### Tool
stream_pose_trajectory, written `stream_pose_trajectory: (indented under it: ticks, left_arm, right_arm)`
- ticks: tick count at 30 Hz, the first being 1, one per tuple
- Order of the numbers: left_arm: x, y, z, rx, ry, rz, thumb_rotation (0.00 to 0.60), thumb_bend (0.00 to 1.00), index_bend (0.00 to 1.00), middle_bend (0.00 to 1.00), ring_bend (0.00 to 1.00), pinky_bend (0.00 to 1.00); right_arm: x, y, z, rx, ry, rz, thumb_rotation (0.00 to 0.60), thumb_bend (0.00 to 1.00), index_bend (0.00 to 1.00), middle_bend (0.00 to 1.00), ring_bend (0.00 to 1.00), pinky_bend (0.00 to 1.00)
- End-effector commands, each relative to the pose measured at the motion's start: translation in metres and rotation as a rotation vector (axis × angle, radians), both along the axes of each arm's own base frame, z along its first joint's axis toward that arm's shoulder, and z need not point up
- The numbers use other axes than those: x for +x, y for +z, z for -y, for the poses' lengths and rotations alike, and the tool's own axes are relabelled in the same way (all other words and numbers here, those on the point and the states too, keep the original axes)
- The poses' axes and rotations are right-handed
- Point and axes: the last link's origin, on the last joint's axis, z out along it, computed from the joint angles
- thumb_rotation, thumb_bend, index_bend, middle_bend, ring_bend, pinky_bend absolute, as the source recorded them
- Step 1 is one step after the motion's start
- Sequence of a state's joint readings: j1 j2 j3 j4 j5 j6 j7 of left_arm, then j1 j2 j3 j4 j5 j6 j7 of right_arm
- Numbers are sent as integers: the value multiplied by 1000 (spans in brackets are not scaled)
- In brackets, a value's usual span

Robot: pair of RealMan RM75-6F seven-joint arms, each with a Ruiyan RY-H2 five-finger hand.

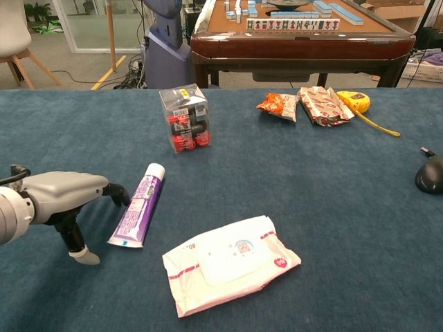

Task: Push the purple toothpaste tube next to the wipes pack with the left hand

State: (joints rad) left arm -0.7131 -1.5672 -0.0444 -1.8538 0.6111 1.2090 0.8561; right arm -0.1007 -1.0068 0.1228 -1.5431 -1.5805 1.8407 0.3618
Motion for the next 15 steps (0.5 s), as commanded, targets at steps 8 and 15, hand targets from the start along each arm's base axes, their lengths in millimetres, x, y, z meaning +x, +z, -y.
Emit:
stream_pose_trajectory:
  ticks: [8, 15]
  left_arm:
    - [5, -2, 3, -24, 1, 6, 600, 0, 192, 194, 98, 86]
    - [10, -2, 5, -45, -1, 24, 600, 0, 193, 195, 99, 86]
  right_arm:
    - [-1, 1, 0, -1, 2, 6, 600, 0, 298, 426, 304, 363]
    - [0, 1, 1, 1, 4, 8, 600, 0, 298, 426, 304, 363]
